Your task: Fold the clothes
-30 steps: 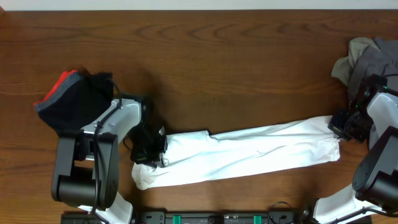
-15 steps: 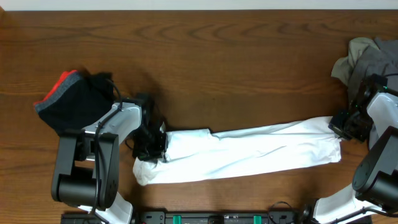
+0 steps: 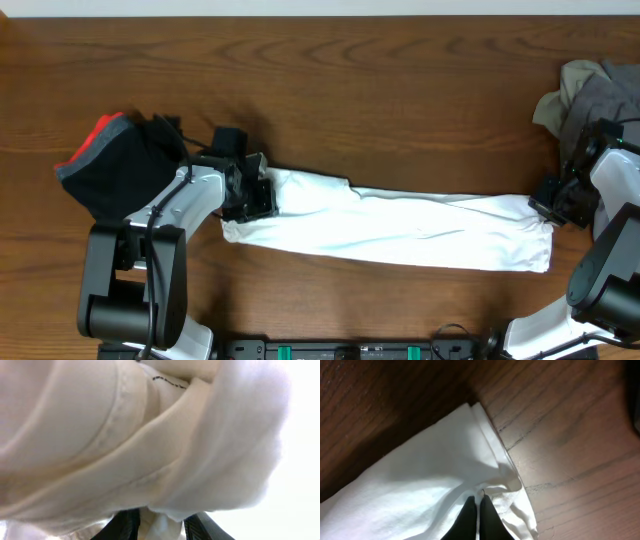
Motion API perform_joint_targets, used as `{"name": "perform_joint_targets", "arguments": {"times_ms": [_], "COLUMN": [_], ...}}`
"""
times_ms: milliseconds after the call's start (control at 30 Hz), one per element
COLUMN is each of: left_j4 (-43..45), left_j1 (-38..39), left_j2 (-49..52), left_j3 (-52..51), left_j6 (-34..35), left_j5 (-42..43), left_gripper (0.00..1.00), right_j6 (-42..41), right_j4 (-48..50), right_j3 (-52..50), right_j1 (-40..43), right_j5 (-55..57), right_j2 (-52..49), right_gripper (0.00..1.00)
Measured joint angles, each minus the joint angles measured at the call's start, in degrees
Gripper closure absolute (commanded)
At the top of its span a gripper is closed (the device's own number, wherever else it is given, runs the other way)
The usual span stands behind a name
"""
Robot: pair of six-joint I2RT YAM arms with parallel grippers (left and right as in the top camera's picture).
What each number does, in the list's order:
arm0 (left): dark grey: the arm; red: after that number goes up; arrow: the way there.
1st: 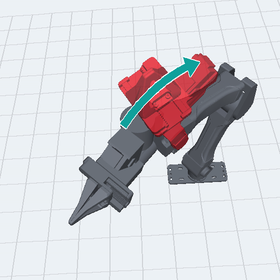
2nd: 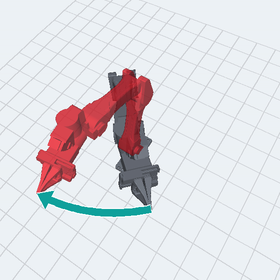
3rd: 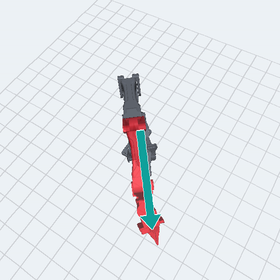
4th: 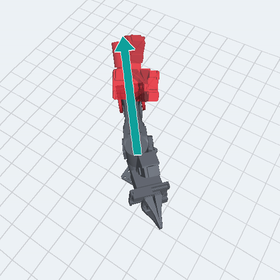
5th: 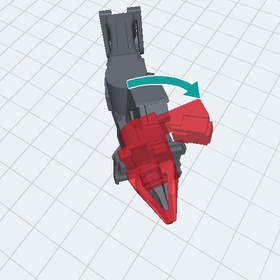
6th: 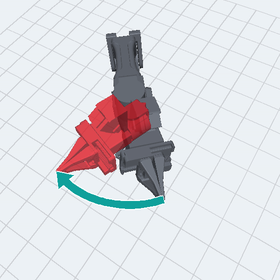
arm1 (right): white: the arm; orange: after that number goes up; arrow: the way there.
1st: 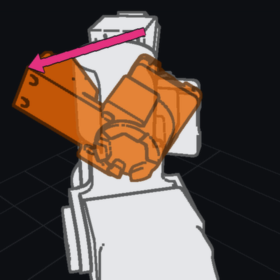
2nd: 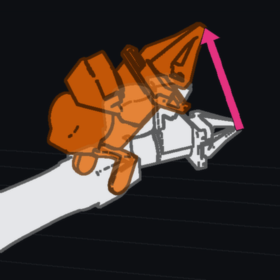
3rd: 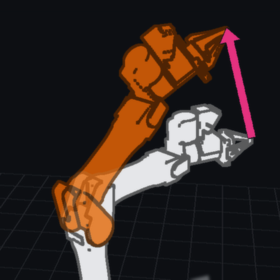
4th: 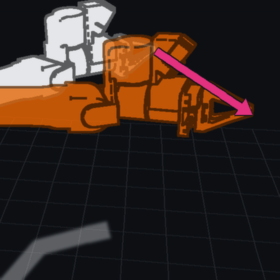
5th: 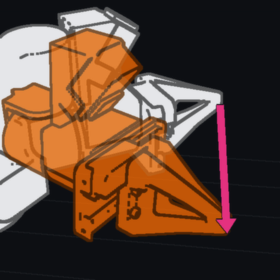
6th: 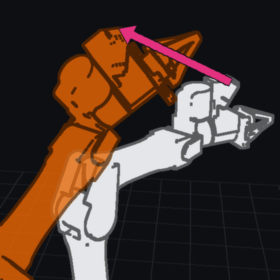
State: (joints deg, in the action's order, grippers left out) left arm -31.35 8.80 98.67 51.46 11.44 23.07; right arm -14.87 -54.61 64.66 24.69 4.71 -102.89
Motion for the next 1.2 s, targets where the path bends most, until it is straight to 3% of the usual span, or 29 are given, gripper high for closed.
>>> {"name": "perform_joint_targets", "arguments": {"times_ms": [400, 567, 700, 933, 1200], "left_j4": [-0.3, -0.6, -0.6, -0.7, -4.3], "left_j1": [0.0, 0.0, 0.0, 0.0, 0.2], "left_j2": [0.1, 0.3, 0.3, 0.3, 0.2], "left_j3": [0.2, 0.4, 0.4, 0.5, 1.3], "left_j6": [0.4, 0.4, 0.4, 0.4, 0.3], "left_j5": [-0.2, -0.2, -0.2, -0.1, -0.9], "left_gripper": [0.68, 0.67, 0.67, 0.66, 0.53], "right_j6": [-0.2, 0.0, 2.7, 10.2, 13.2], "right_j4": [0.7, 3.1, 5.4, 3.7, 0.7], "right_j3": [0.0, 0.0, 0.1, 4.4, 4.3], "right_j1": [0.0, 0.5, 1.1, 1.0, 0.2], "right_j5": [3.7, 3.2, -1.2, -13.7, -19.1], "right_j2": [0.0, 0.0, 0.0, 0.0, 0.0], "right_gripper": [0.96, 0.84, 0.8, 0.81, 0.8]}}
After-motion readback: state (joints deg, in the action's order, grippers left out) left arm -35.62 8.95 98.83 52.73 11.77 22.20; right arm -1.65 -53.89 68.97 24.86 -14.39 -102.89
